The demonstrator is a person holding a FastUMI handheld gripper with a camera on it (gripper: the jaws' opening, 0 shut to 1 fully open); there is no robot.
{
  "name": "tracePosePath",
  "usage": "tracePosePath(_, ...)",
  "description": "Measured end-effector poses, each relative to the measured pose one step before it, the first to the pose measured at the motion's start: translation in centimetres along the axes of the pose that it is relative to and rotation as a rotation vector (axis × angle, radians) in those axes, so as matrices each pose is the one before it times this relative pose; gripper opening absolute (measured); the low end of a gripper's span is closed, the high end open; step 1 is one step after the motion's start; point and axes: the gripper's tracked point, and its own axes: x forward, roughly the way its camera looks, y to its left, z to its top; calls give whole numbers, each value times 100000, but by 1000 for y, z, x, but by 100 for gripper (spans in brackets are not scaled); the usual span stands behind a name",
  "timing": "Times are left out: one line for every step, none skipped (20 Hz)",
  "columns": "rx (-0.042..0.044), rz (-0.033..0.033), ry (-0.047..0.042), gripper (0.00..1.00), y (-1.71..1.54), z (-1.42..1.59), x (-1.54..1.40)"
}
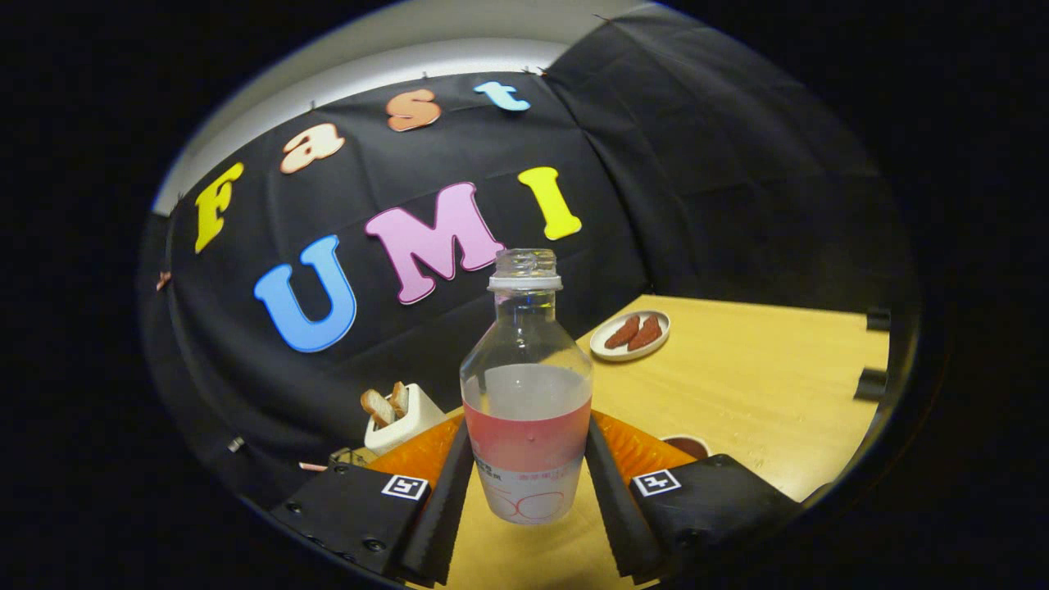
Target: Take the bottle from table, then pour the juice into the cup, finally place the bottle on the coaster
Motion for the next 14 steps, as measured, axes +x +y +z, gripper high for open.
tracePosePath(-7267, 279, -2941, 76, 391, 775, 209)
tracePosePath(-4966, 420, -2715, 76, 515, 560, 315)
tracePosePath(-4511, 230, -3152, 76, 523, 997, 686)
tracePosePath(-3533, 385, -2752, 75, 689, 482, 727)
tracePosePath(-2913, 12, -2582, 76, 551, 428, 697)
tracePosePath(-2336, -257, -2802, 75, 525, 228, 909)
tracePosePath(-1489, -603, -2878, 76, 389, 159, 908)
tracePosePath(-785, -846, -2383, 76, 312, -120, 932)
tracePosePath(-698, -1151, -1475, 76, 252, -450, 911)
tracePosePath(-510, -582, -19, 76, 296, -929, 819)
tracePosePath(-628, -671, 1030, 76, 256, -1062, 849)
tracePosePath(-627, -560, 1031, 76, 343, -1186, 852)
tracePosePath(-755, -626, 684, 76, 196, -1189, 900)
tracePosePath(-1268, -891, 718, 76, 2, -1031, 828)
